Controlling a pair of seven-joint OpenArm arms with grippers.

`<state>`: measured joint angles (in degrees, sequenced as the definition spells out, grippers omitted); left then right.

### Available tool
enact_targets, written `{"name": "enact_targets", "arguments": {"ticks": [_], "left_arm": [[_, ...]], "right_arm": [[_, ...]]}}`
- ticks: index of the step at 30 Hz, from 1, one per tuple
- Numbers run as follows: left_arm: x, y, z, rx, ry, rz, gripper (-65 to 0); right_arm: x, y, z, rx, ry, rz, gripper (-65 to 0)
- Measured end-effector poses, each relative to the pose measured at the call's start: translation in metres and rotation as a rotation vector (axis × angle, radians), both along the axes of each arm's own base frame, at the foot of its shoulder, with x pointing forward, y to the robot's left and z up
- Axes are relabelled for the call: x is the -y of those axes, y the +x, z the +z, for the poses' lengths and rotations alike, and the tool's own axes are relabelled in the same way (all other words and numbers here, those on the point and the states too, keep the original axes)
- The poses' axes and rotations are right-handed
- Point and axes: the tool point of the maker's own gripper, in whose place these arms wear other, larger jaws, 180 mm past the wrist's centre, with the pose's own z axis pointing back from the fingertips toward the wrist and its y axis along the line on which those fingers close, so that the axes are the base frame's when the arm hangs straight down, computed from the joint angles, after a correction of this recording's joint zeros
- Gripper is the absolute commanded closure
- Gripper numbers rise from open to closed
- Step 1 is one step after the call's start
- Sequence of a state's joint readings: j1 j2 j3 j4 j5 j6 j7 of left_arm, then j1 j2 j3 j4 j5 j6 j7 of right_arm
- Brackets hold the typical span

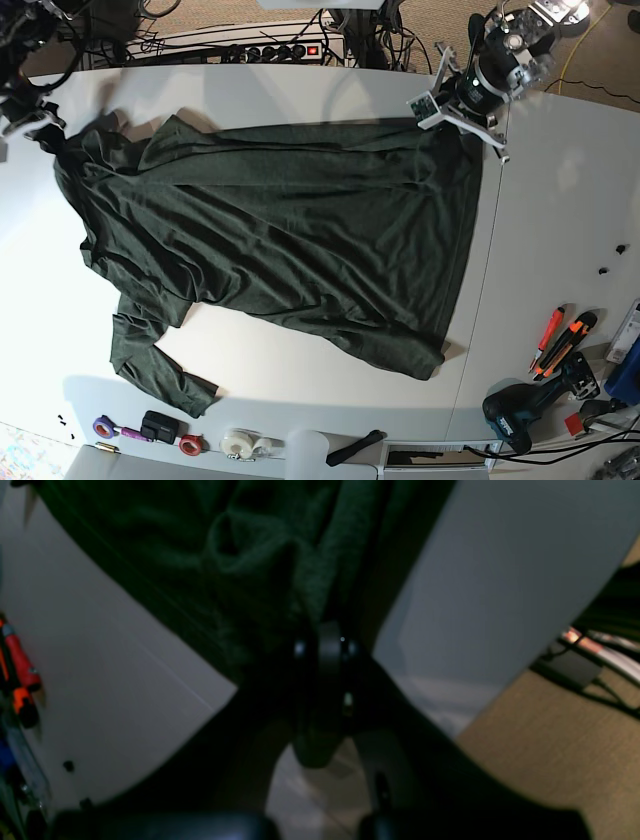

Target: Layout the t-shirt on the table in an organized manner, then fold the t-shirt properly

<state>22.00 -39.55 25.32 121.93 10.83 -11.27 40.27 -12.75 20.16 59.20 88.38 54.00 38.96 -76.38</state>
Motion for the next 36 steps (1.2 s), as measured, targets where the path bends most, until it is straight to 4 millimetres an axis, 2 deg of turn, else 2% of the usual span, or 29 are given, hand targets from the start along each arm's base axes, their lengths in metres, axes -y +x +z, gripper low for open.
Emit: {"name": "enact_targets", "arguments": {"ticks": [3, 12, 19, 24, 26, 29, 32, 36], "left_arm": [[-0.005, -0.005, -0.003, -0.006, 0.029, 0.013, 0.0], [-0.012, -0.020, -0.012, -0.056, 0.063, 0.028, 0.0], [-0.015, -0.030, -0.008, -0.055, 0.092, 0.017, 0.0], [-0.027, -0.033, 0.002, -0.029, 0.127, 0.023, 0.0], [-0.034, -0.032, 0.004, -0.007, 0.157, 0.023, 0.0], [-0.032, -0.034, 0.003, -0.013, 0.151, 0.022, 0.0], [-0.028, -0.033, 0.004, -0.005, 0.133, 0.016, 0.0], [-0.028, -0.027, 0.007, 0.012, 0.130, 0.016, 0.0]], "right_arm": [[0.005, -0.013, 0.004, 0.012, 0.015, -0.026, 0.0], [0.008, -0.047, -0.010, -0.081, 0.015, -0.037, 0.0], [0.009, -0.058, -0.013, -0.121, 0.015, -0.037, 0.0], [0.025, -0.070, -0.003, -0.118, -0.010, -0.086, 0.0], [0.037, -0.074, 0.008, -0.102, -0.035, -0.116, 0.0], [0.056, -0.078, 0.026, -0.077, -0.078, -0.150, 0.0], [0.060, -0.075, 0.035, -0.057, -0.090, -0.147, 0.0], [0.059, -0.074, 0.034, -0.054, -0.086, -0.145, 0.0]]}}
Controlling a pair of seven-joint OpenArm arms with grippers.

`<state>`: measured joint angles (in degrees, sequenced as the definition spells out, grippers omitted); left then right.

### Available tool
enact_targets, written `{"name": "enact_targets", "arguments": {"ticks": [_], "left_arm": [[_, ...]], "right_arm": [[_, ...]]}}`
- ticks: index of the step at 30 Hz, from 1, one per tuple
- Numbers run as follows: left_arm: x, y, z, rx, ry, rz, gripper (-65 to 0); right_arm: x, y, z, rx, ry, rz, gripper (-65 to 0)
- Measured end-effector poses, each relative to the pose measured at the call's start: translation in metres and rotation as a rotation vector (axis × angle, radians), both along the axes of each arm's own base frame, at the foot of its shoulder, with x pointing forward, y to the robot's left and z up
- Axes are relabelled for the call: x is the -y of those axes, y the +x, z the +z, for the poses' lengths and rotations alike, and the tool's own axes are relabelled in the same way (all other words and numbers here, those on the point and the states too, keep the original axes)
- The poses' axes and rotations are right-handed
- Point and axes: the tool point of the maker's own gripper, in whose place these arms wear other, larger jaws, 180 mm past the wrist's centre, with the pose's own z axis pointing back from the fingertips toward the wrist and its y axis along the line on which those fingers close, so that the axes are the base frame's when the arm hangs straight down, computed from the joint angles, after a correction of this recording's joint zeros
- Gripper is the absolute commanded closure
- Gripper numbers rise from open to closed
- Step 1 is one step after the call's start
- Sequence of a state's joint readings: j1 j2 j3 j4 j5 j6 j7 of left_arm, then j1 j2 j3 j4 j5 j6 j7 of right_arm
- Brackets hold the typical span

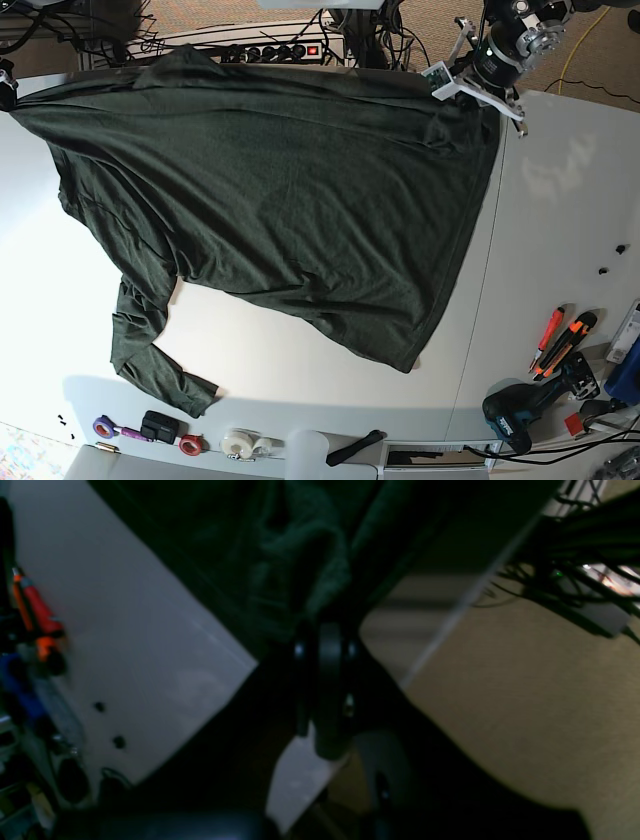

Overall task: Layout the t-shirt on the table in an organized manner, then fold the t-shirt properly
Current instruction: 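Lower the held shirt edge with the left gripper onto the table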

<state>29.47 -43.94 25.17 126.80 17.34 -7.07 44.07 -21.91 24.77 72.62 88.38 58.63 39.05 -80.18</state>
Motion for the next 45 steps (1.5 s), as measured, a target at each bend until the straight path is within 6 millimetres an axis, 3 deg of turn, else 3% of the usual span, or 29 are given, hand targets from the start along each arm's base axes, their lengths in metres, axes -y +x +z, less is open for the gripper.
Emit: {"name": "enact_targets", "arguments": {"ticks": [11, 16, 21, 29, 38, 45], "left_arm": [[0.018, 0.030, 0.015, 0.043, -0.092, -0.027, 0.0], [0.049, 0.048, 0.028, 0.051, -0.211, -0.057, 0.0], [0.048, 0.071, 0.042, 0.124, -0.232, -0.019, 0.0], [0.054, 0.075, 0.048, 0.145, -0.260, -0.042, 0.0], [0.029, 0.111, 0.073, 0.237, -0.299, 0.080, 0.0], [-0.002, 0.114, 0.037, 0.138, -0.217, 0.147, 0.0]], "right_arm": [[0.001, 0.006, 0.005, 0.041, -0.010, -0.002, 0.0], [-0.017, 0.032, -0.012, -0.004, 0.001, 0.083, 0.0], [-0.042, 0.065, -0.025, -0.006, 0.013, 0.184, 0.0], [-0.035, 0.080, -0.014, 0.047, -0.026, 0.163, 0.0], [-0.011, 0.081, -0.014, 0.003, -0.134, 0.087, 0.0], [-0.006, 0.078, -0.015, -0.015, -0.150, 0.067, 0.0]]}}
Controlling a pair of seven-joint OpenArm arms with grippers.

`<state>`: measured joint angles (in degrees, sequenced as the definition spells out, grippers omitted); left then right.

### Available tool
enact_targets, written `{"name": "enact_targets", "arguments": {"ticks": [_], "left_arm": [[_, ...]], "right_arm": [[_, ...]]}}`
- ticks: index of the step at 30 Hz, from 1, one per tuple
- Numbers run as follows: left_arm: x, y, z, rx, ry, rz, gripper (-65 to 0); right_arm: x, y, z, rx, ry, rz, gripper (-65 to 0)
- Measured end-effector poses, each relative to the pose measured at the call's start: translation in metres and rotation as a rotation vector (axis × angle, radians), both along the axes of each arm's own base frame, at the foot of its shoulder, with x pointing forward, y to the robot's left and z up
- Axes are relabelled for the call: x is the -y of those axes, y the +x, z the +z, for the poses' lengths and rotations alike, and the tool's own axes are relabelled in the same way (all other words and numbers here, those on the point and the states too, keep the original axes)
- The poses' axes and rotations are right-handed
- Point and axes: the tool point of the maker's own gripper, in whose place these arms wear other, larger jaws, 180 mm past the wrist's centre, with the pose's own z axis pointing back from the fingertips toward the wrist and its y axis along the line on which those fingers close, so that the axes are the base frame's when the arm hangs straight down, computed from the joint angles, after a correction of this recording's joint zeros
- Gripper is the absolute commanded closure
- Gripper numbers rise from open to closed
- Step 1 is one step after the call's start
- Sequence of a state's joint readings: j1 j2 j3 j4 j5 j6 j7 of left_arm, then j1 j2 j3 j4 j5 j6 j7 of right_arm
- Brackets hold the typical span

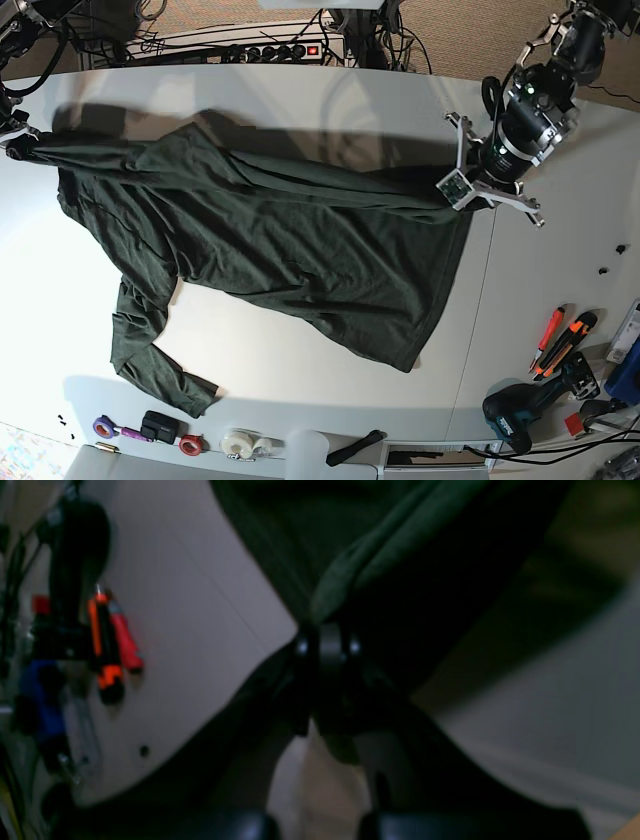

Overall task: Layout the t-shirt on the table in an organized manner, then fold the t-shirt properly
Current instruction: 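Lower the held shirt edge with the left gripper onto the table, then stretch the shirt's shoulder line taut between both grippers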

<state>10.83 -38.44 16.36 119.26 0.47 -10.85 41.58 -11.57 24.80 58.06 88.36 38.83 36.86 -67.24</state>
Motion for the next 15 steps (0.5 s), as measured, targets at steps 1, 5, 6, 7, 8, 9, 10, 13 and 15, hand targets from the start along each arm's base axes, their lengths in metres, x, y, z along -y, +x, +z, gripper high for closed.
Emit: {"name": "enact_targets", "arguments": {"ticks": [1, 5, 6, 7, 8, 9, 10, 13, 15], "left_arm": [[-0.001, 0.000, 0.000, 0.001, 0.000, 0.004, 0.0], [0.003, 0.001, 0.007, 0.018, -0.012, -0.005, 0.0], [0.004, 0.001, 0.008, 0.022, -0.014, -0.008, 0.0], [0.004, 0.001, 0.009, 0.023, -0.015, -0.009, 0.0], [0.005, 0.000, 0.009, 0.021, -0.014, -0.011, 0.0], [0.005, 0.000, 0.009, 0.020, -0.012, -0.016, 0.0], [0.007, -0.001, 0.010, 0.018, -0.009, -0.029, 0.0], [0.012, -0.002, 0.019, 0.035, -0.012, -0.042, 0.0], [0.015, -0.004, 0.026, 0.045, -0.013, -0.050, 0.0]], "right_arm": [[0.000, 0.000, 0.000, 0.001, 0.001, 0.000, 0.0], [-0.002, 0.001, 0.001, 0.009, 0.004, 0.010, 0.0], [-0.003, 0.002, 0.002, 0.016, 0.008, 0.012, 0.0], [-0.003, 0.002, 0.002, 0.016, 0.009, 0.013, 0.0], [-0.003, 0.002, 0.002, 0.016, 0.009, 0.013, 0.0], [-0.003, 0.002, 0.002, 0.016, 0.009, 0.013, 0.0], [-0.003, 0.002, 0.001, 0.013, 0.009, 0.013, 0.0], [-0.003, 0.000, 0.000, -0.005, 0.015, 0.020, 0.0], [-0.005, -0.001, 0.001, -0.019, 0.023, 0.039, 0.0]]}}
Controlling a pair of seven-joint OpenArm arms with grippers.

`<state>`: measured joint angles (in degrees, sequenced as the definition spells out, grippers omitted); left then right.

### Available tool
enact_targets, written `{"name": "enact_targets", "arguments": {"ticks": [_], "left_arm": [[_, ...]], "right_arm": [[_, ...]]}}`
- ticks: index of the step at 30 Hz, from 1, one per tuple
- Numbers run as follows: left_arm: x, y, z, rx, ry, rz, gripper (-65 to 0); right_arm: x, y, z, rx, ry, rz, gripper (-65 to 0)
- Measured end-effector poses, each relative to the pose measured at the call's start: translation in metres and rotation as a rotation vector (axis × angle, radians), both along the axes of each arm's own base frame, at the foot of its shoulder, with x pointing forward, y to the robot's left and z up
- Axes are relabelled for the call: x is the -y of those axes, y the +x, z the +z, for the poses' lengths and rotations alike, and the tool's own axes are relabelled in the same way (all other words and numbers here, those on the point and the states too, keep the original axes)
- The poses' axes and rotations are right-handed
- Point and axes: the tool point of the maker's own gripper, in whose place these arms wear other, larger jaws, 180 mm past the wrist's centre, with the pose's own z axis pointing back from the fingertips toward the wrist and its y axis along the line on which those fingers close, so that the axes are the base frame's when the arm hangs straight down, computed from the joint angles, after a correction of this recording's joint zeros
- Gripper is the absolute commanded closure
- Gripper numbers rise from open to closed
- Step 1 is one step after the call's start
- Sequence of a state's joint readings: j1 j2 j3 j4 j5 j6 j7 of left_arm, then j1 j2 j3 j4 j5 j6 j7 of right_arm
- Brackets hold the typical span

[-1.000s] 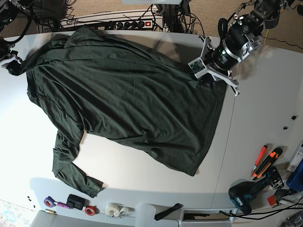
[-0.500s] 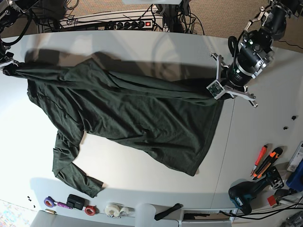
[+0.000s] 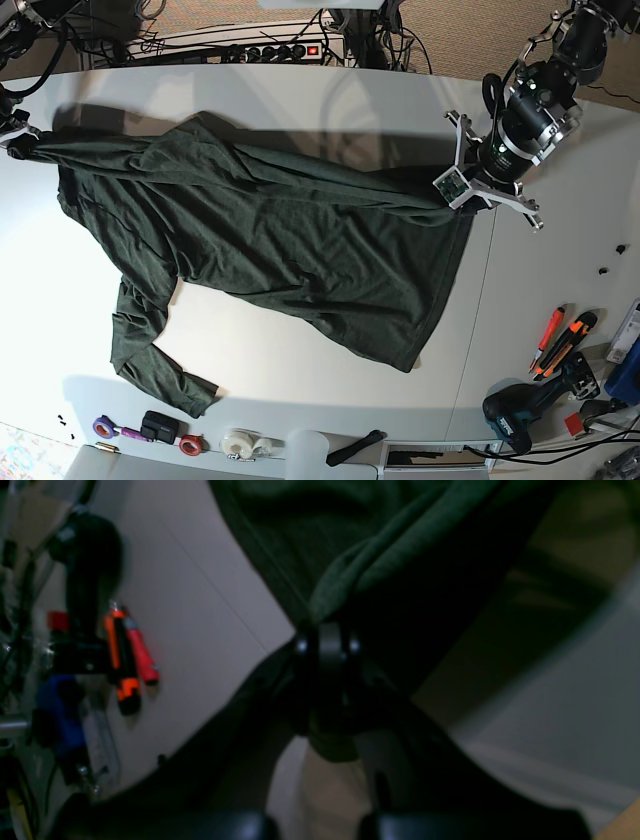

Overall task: Layout the t-shirt on the table in an organized manner, then fold the t-shirt properly
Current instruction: 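Stretch the shirt's shoulder line taut between both grippers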

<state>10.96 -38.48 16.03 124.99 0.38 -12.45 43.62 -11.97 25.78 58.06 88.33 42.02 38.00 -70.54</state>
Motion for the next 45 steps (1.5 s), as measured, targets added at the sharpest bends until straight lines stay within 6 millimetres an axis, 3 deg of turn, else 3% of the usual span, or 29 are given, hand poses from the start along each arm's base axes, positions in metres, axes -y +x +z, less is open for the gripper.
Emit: {"name": "enact_targets", "arguments": {"ticks": [3, 11, 15, 22, 26, 30, 34, 37, 41, 45], "left_arm": [[0.004, -0.007, 0.004, -0.005, 0.007, -0.016, 0.0], [0.003, -0.044, -0.016, -0.107, 0.031, -0.036, 0.0], [-0.008, -0.061, -0.013, -0.138, 0.049, -0.022, 0.0], [-0.029, -0.088, -0.013, -0.246, 0.011, -0.010, 0.0], [-0.018, -0.063, 0.015, -0.152, -0.113, -0.050, 0.0], [-0.002, -0.045, 0.032, -0.111, -0.221, -0.090, 0.0], [-0.023, -0.023, 0.013, -0.133, -0.212, 0.001, 0.0], [-0.026, -0.018, 0.001, -0.166, -0.228, 0.003, 0.0], [-0.029, -0.017, -0.011, -0.207, -0.244, 0.016, 0.0], [-0.033, -0.015, -0.016, -0.216, -0.244, 0.029, 0.0]], "right_arm": [[0.000, -0.004, 0.002, 0.001, 0.006, 0.011, 0.0], [0.012, -0.040, 0.006, 0.002, 0.033, -0.049, 0.0], [0.010, -0.050, 0.008, -0.001, 0.066, -0.051, 0.0], [0.004, -0.042, 0.023, 0.031, 0.100, 0.006, 0.0], [0.011, -0.023, 0.036, 0.068, 0.056, 0.017, 0.0], [-0.006, -0.001, 0.013, -0.022, 0.027, 0.093, 0.0], [-0.026, 0.020, -0.012, -0.094, -0.039, 0.191, 0.0], [-0.033, 0.029, -0.024, -0.136, -0.084, 0.219, 0.0], [-0.033, 0.026, -0.033, -0.187, -0.109, 0.213, 0.0], [-0.019, 0.024, -0.032, -0.200, -0.172, 0.172, 0.0]]}}
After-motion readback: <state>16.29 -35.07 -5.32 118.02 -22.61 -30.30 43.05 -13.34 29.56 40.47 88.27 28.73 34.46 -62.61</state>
